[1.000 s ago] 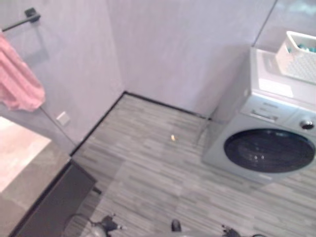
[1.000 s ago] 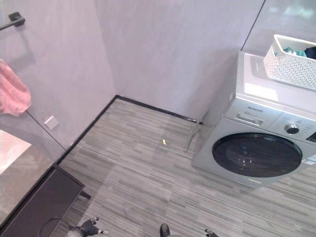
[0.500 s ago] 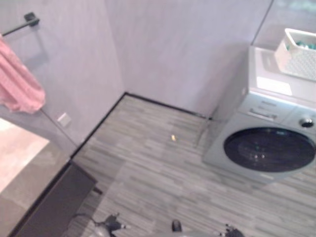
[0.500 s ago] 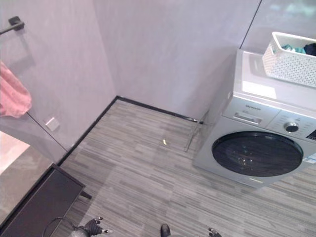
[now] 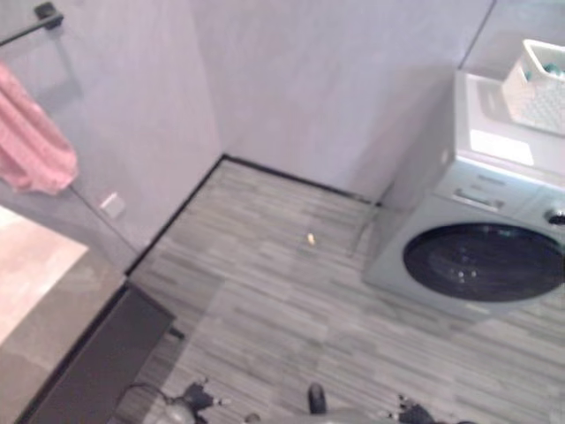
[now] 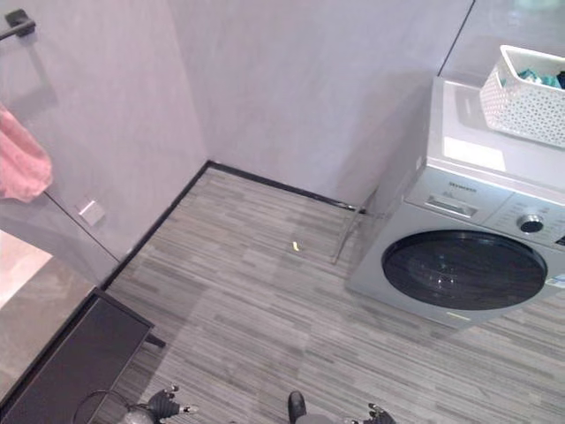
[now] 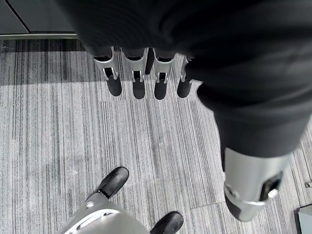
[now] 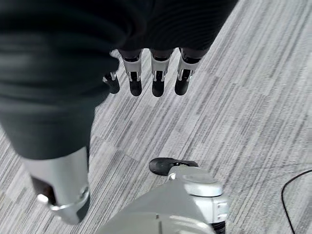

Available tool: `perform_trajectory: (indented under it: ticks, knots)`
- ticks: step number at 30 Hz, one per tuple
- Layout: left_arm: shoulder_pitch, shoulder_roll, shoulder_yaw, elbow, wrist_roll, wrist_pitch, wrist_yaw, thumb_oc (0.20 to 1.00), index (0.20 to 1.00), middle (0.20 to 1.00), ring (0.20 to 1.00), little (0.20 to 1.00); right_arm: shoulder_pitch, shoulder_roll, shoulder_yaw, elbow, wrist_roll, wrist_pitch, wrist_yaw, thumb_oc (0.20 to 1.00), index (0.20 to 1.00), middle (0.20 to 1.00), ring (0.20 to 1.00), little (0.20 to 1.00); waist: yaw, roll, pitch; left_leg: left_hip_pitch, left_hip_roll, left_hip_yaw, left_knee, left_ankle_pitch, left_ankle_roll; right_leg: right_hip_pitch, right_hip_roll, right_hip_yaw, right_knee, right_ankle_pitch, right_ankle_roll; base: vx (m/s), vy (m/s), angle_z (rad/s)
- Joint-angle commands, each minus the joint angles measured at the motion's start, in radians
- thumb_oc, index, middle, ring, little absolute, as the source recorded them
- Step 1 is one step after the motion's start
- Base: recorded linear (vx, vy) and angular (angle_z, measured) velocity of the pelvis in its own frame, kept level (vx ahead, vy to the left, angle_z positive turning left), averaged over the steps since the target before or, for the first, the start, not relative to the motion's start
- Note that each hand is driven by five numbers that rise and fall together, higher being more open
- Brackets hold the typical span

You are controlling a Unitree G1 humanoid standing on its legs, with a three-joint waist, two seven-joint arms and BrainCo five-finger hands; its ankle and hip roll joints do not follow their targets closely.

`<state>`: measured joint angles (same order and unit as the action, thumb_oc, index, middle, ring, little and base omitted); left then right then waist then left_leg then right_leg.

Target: Put brush and paste in cup on sink, flatten towel.

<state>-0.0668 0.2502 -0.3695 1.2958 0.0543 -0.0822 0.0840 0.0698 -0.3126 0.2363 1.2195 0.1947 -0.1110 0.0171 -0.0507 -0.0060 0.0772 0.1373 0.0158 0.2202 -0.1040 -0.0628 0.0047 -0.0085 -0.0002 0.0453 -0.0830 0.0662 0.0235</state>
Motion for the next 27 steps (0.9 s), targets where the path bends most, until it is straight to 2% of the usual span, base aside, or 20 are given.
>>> perform_trajectory:
  ticks: [1, 2, 5, 13, 15, 19, 20, 21, 22, 24, 25, 27]
  knots:
    - [-0.030, 0.010, 0.032, -0.041, -0.017, -0.047, 0.011, 1.000, 1.000, 1.000, 1.000, 1.000, -0.040, -0.008, -0.001, -0.083, 0.017, -0.029, -0.014, 1.000, 1.000, 1.000, 1.000, 1.000, -0.003, -0.019, -0.007, -0.064, -0.086, -0.080, 0.072, -0.083, 0.079, 0.003, 0.021, -0.013, 0.112, -0.139, 0.034, -0.05, 0.209, -0.29]
    - [0.008, 0.051, 0.048, -0.205, -0.057, -0.088, 0.024, 1.000, 1.000, 1.000, 1.000, 1.000, 0.002, -0.028, -0.022, -0.226, 0.081, -0.071, -0.003, 1.000, 1.000, 1.000, 1.000, 1.000, 0.000, -0.015, 0.011, -0.073, -0.090, -0.086, 0.086, -0.085, 0.088, -0.032, 0.019, -0.010, 0.177, -0.149, 0.045, -0.07, 0.195, -0.34]
    - [0.048, 0.092, 0.080, -0.350, -0.134, -0.118, 0.012, 1.000, 1.000, 1.000, 1.000, 1.000, 0.012, -0.050, -0.063, -0.274, 0.126, -0.087, -0.013, 1.000, 1.000, 1.000, 1.000, 1.000, 0.002, -0.012, 0.035, -0.079, -0.102, -0.101, 0.101, -0.089, 0.101, -0.067, 0.009, -0.016, 0.258, -0.162, 0.063, -0.07, 0.204, -0.13]
    - [0.040, 0.112, 0.089, -0.391, -0.115, -0.124, 0.016, 1.000, 1.000, 1.000, 1.000, 1.000, -0.007, -0.051, -0.072, -0.286, 0.133, -0.094, -0.020, 1.000, 1.000, 1.000, 1.000, 1.000, -0.002, -0.005, 0.044, -0.062, -0.128, -0.125, 0.121, -0.109, 0.126, -0.108, -0.004, -0.010, 0.404, -0.189, 0.066, 0.01, 0.150, 0.01]
    - [0.030, 0.110, 0.076, -0.378, -0.098, -0.124, 0.019, 1.000, 1.000, 1.000, 1.000, 1.000, -0.001, -0.046, -0.065, -0.302, 0.134, -0.099, -0.021, 1.000, 1.000, 1.000, 1.000, 1.000, -0.010, -0.008, 0.045, -0.068, -0.133, -0.131, 0.131, -0.109, 0.125, -0.141, 0.033, 0.042, 0.443, -0.197, 0.063, 0.01, 0.040, 0.02]
    - [0.019, 0.101, 0.070, -0.356, -0.093, -0.123, 0.024, 1.000, 1.000, 1.000, 1.000, 1.000, -0.004, -0.039, -0.055, -0.298, 0.136, -0.105, -0.027, 1.000, 1.000, 1.000, 1.000, 1.000, -0.002, -0.005, 0.044, -0.066, -0.130, -0.122, 0.138, -0.118, 0.120, -0.135, 0.045, 0.025, 0.381, -0.192, 0.057, 0.03, 0.012, 0.09]
    - [0.008, 0.095, 0.057, -0.348, -0.075, -0.125, 0.026, 1.000, 1.000, 1.000, 1.000, 1.000, -0.009, -0.040, -0.042, -0.292, 0.134, -0.107, -0.023, 1.000, 1.000, 1.000, 1.000, 1.000, 0.005, -0.002, 0.045, -0.069, -0.127, -0.116, 0.136, -0.119, 0.116, -0.150, 0.056, 0.029, 0.315, -0.159, 0.060, 0.02, -0.006, -0.09]
    - [0.008, 0.095, 0.057, -0.348, -0.075, -0.125, 0.026, 1.000, 1.000, 1.000, 1.000, 1.000, -0.009, -0.040, -0.042, -0.292, 0.134, -0.107, -0.023, 1.000, 1.000, 1.000, 1.000, 1.000, 0.005, -0.002, 0.045, -0.069, -0.127, -0.116, 0.136, -0.119, 0.116, -0.150, 0.057, 0.029, 0.315, -0.159, 0.060, 0.01, -0.022, -0.14]
    - [0.002, 0.097, 0.042, -0.344, -0.050, -0.130, 0.025, 1.000, 1.000, 1.000, 1.000, 1.000, -0.009, -0.043, -0.037, -0.294, 0.132, -0.107, -0.020, 1.000, 1.000, 1.000, 1.000, 1.000, 0.006, -0.002, 0.047, -0.072, -0.127, -0.116, 0.140, -0.119, 0.113, -0.164, 0.071, 0.060, 0.271, -0.135, 0.067, 0.02, -0.018, -0.12]
    - [-0.004, 0.096, 0.046, -0.342, -0.054, -0.131, 0.029, 1.000, 1.000, 1.000, 1.000, 1.000, -0.006, -0.045, -0.038, -0.320, 0.135, -0.109, -0.017, 1.000, 1.000, 1.000, 1.000, 1.000, 0.009, -0.006, 0.054, -0.072, -0.129, -0.112, 0.153, -0.125, 0.109, -0.178, 0.070, 0.087, 0.207, -0.093, 0.077, 0.07, -0.047, -0.06]
    - [-0.008, 0.087, 0.045, -0.333, -0.062, -0.131, 0.033, 1.000, 1.000, 1.000, 1.000, 1.000, -0.007, -0.046, -0.038, -0.327, 0.128, -0.108, -0.018, 1.000, 1.000, 1.000, 1.000, 1.000, 0.017, -0.008, 0.055, -0.066, -0.129, -0.107, 0.157, -0.131, 0.106, -0.184, 0.060, 0.073, 0.152, -0.065, 0.083, 0.15, -0.092, 0.00]
    - [-0.013, 0.076, 0.048, -0.318, -0.072, -0.130, 0.037, 1.000, 1.000, 1.000, 1.000, 1.000, -0.001, -0.048, -0.030, -0.360, 0.118, -0.105, -0.010, 1.000, 1.000, 1.000, 1.000, 1.000, 0.020, -0.013, 0.055, -0.052, -0.128, -0.113, 0.157, -0.130, 0.098, -0.192, 0.062, 0.074, 0.138, -0.054, 0.083, 0.19, -0.127, 0.03]
